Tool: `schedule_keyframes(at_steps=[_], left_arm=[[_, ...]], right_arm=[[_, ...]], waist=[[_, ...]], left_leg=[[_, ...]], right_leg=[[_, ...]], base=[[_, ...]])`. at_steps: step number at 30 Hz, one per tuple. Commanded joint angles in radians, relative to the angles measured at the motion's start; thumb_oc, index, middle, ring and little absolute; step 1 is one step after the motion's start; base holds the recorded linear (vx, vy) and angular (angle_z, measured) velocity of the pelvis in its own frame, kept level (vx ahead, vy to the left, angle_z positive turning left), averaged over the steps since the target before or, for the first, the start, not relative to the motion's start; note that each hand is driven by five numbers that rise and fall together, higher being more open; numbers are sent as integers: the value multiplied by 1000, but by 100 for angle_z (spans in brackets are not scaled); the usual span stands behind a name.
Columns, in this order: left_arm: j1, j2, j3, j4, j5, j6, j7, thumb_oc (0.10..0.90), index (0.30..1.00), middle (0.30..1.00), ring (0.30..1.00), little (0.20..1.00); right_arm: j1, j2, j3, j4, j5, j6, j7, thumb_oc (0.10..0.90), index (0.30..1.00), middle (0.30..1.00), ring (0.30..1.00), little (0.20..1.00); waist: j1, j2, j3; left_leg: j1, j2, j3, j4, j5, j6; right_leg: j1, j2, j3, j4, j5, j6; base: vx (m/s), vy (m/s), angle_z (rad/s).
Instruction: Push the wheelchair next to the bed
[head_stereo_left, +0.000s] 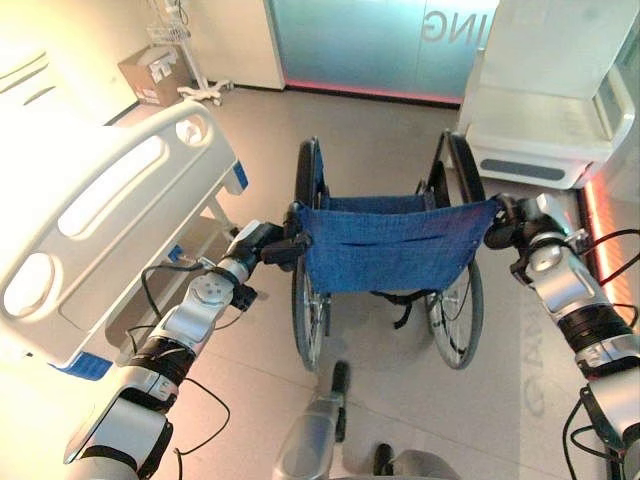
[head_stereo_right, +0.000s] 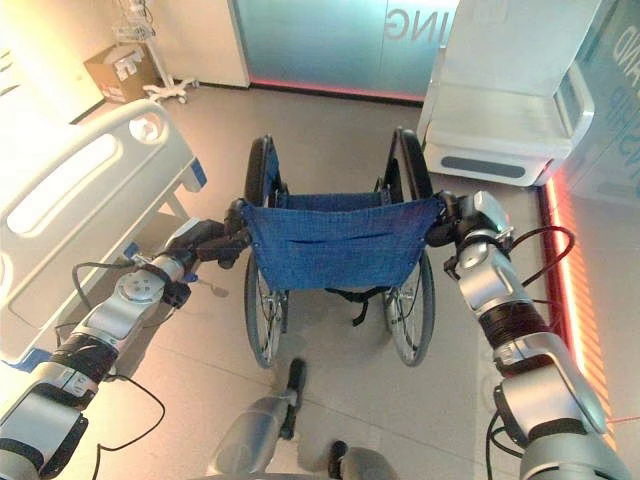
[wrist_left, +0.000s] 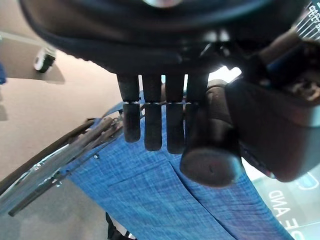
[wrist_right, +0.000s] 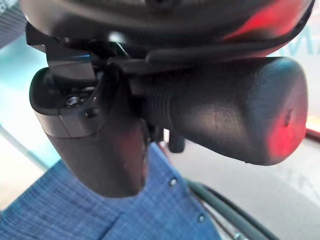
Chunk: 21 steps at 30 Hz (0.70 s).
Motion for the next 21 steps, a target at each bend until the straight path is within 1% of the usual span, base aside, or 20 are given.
schedule_keyframes(at_steps=[1, 2, 3, 4, 5, 6, 7, 8, 9, 10, 11, 12, 13, 14, 16, 17, 18, 19, 20, 21], left_arm=[[-44, 39, 29, 119, 59, 18, 47, 400, 300, 300, 300, 300], [-38, 30, 26, 119, 71, 28, 40, 400, 300, 300, 300, 300], [-31, 23, 22, 112, 109, 42, 29, 400, 300, 300, 300, 300], [-28, 25, 17, 109, 122, 45, 29, 400, 300, 300, 300, 300], [-30, 37, 13, 104, 136, 50, 34, 400, 300, 300, 300, 300], [-32, 42, 12, 101, 138, 52, 36, 400, 300, 300, 300, 300], [-45, 55, 4, 92, 164, 53, 43, 400, 300, 300, 300, 300], [-48, 59, 2, 88, 166, 56, 45, 400, 300, 300, 300, 300], [-61, 78, -9, 69, 188, 66, 44, 400, 300, 300, 300, 300], [-63, 88, -13, 50, 197, 76, 42, 400, 300, 300, 300, 300], [-61, 89, -14, 44, 201, 79, 43, 400, 300, 300, 300, 300], [-51, 96, -12, 22, 210, 87, 43, 400, 300, 300, 300, 300], [-43, 97, -6, 11, 216, 92, 40, 400, 300, 300, 300, 300], [-37, 100, -2, 2, 221, 96, 37, 400, 300, 300, 300, 300], [-36, 100, 1, 2, 226, 95, 32, 400, 300, 300, 300, 300], [-46, 99, -2, 9, 229, 92, 28, 400, 300, 300, 300, 300], [-51, 99, -3, 11, 232, 92, 25, 400, 300, 300, 300, 300], [-61, 101, -7, 12, 238, 90, 20, 400, 300, 300, 300, 300], [-78, 112, -10, 15, 232, 82, 13, 400, 300, 300, 300, 300], [-86, 116, -12, 18, 227, 78, 10, 400, 300, 300, 300, 300]], right_arm=[[9, 25, 112, -12, -24, -160, 131, 400, 300, 300, 300, 300], [20, 33, 110, -1, -23, -159, 142, 400, 300, 300, 300, 300], [34, 43, 110, 8, -21, -151, 147, 400, 300, 300, 300, 300], [44, 47, 108, 6, -22, -149, 146, 400, 300, 300, 300, 300], [53, 53, 102, 0, -29, -150, 144, 400, 300, 300, 300, 300], [53, 54, 100, 0, -31, -150, 144, 400, 300, 300, 300, 300], [47, 59, 94, 14, -41, -156, 136, 400, 300, 300, 300, 300], [46, 60, 93, 16, -42, -156, 135, 400, 300, 300, 300, 300], [43, 62, 84, 22, -44, -162, 130, 400, 300, 300, 300, 300], [49, 60, 79, 18, -50, -167, 126, 400, 300, 300, 300, 300], [54, 60, 77, 14, -53, -167, 125, 400, 300, 300, 300, 300], [75, 53, 66, 6, -60, -178, 124, 400, 300, 300, 300, 300], [85, 50, 63, 2, -65, -182, 123, 400, 300, 300, 300, 300], [90, 45, 62, -2, -71, -186, 126, 400, 300, 300, 300, 300], [85, 31, 65, -9, -75, -185, 130, 400, 300, 300, 300, 300], [70, 23, 68, -17, -75, -174, 131, 400, 300, 300, 300, 300], [63, 18, 70, -20, -71, -170, 131, 400, 300, 300, 300, 300], [53, 11, 74, -23, -67, -168, 126, 400, 300, 300, 300, 300], [39, 3, 77, -29, -61, -165, 119, 400, 300, 300, 300, 300], [31, -2, 78, -34, -59, -160, 119, 400, 300, 300, 300, 300]], waist=[[-41, -54, 1], [-32, -62, -13], [-24, -75, -32], [-20, -79, -42], [-12, -87, -57], [-8, -90, -62], [9, -96, -78], [12, -97, -81], [21, -96, -93], [20, -94, -100], [18, -94, -103], [10, -95, -112], [6, -95, -114], [-3, -101, -110], [-30, -91, -97], [-57, -78, -79], [-68, -79, -69], [-86, -89, -50], [-110, -95, -26], [-119, -103, -20]], left_leg=[[34, -39, -4, 54, 72, 110], [48, -42, -12, 75, 44, 121], [77, -45, 2, 85, 12, 143], [96, -47, 4, 77, 8, 150], [121, -55, 2, 61, 7, 161], [124, -58, 3, 58, 6, 164], [121, -67, 9, 59, -4, 176], [120, -70, 9, 58, -5, 178], [122, -84, 0, 54, -13, 192], [132, -93, -10, 51, -20, 200], [137, -98, -14, 49, -24, 204], [153, -109, -18, 46, -32, 213], [161, -113, -18, 49, -38, 215], [170, -121, -16, 55, -46, 217], [200, -121, -28, 62, -62, 216], [238, -115, -50, 59, -78, 215], [250, -118, -57, 61, -89, 217], [268, -129, -66, 70, -114, 217], [285, -137, -87, 84, -153, 218], [294, -145, -94, 86, -167, 219]], right_leg=[[115, -72, -42, -18, -26, 82], [127, -89, -53, -4, -31, 93], [141, -116, -74, 22, -25, 113], [141, -135, -90, 45, 3, 131], [147, -164, -103, 72, 46, 158], [152, -174, -106, 81, 56, 165], [168, -205, -122, 120, 97, 173], [169, -210, -123, 131, 105, 173], [159, -226, -119, 206, 169, 176], [136, -224, -109, 264, 198, 179], [126, -220, -105, 283, 206, 180], [92, -216, -99, 313, 238, 180], [76, -219, -98, 313, 247, 177], [59, -215, -95, 289, 236, 174], [-20, -198, -94, 220, 199, 159], [-121, -198, -84, 166, 210, 151], [-162, -206, -76, 140, 230, 154], [-227, -231, -65, 81, 280, 162], [-277, -245, -51, 2, 315, 176], [-294, -256, -43, -46, 343, 188]], base=[[468, 195, -40], [471, 174, -16], [544, 210, -10], [533, 235, 1], [324, 162, 9], [390, 223, -17], [242, 149, -30], [366, 220, -48], [351, 190, -35], [386, 202, -27], [413, 176, -7], [352, 123, 13], [427, 100, 16], [375, 25, 11], [383, -37, -6], [298, -86, -11], [344, -143, 5], [360, -185, 22], [405, -211, 30], [418, -215, 63]])
